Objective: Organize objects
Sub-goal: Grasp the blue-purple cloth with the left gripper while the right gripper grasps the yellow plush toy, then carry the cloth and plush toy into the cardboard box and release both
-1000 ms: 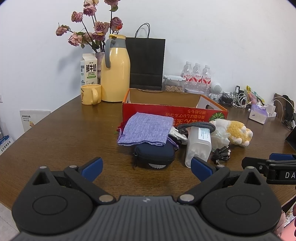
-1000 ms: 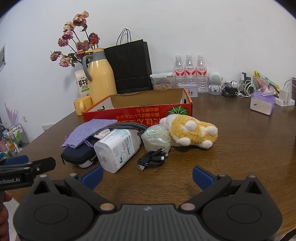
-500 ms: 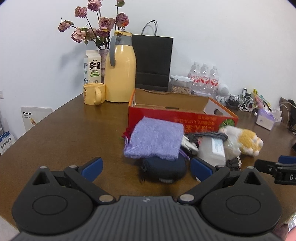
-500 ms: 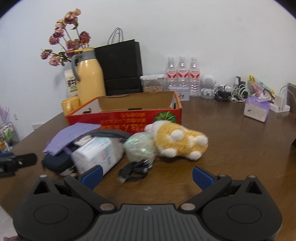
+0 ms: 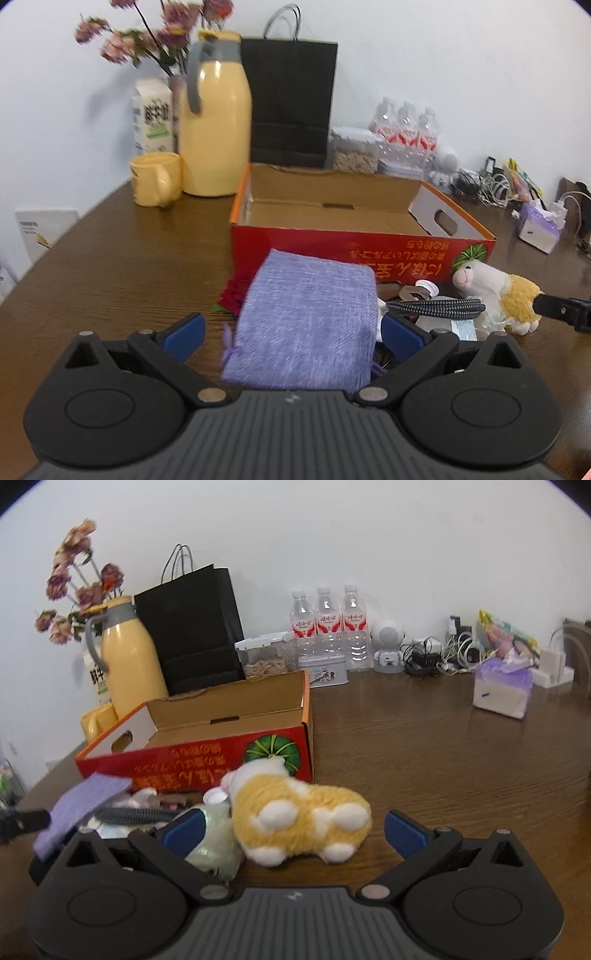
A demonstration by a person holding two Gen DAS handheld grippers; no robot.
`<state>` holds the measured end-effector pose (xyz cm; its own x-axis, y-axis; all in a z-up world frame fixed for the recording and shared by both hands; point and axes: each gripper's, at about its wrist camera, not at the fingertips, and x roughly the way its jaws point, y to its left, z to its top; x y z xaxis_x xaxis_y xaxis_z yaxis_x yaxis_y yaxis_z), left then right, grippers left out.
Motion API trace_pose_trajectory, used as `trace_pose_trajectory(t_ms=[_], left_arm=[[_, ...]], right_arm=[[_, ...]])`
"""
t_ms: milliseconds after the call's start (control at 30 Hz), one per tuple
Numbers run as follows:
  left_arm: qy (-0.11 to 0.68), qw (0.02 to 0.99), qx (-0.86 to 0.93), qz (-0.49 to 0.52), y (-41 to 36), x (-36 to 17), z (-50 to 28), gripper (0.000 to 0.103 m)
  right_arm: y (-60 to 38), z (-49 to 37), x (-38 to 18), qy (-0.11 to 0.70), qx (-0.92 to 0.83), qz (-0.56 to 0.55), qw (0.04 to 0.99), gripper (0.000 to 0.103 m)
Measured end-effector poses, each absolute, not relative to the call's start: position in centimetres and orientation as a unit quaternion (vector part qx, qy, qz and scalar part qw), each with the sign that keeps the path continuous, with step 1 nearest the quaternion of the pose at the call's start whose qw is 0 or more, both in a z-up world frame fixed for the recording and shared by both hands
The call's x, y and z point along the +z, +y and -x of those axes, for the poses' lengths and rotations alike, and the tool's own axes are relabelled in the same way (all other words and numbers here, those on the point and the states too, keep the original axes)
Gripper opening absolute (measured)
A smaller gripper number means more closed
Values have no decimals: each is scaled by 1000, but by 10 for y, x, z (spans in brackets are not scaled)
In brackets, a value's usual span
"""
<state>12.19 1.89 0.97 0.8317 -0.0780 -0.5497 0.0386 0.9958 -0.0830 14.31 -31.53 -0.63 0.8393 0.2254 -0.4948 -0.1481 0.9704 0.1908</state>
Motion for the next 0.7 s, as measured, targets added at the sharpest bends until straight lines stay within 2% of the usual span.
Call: trace_pose_trajectory(t_ms=[600, 700], left_arm=[[344, 934, -70, 68, 22, -11, -161, 103], [348, 932, -75, 71, 20, -12, -160, 91]], right_arm=[[-324, -198, -33, 309, 123, -136, 933, 103], [-324, -201, -34, 317, 126, -136, 930, 103]])
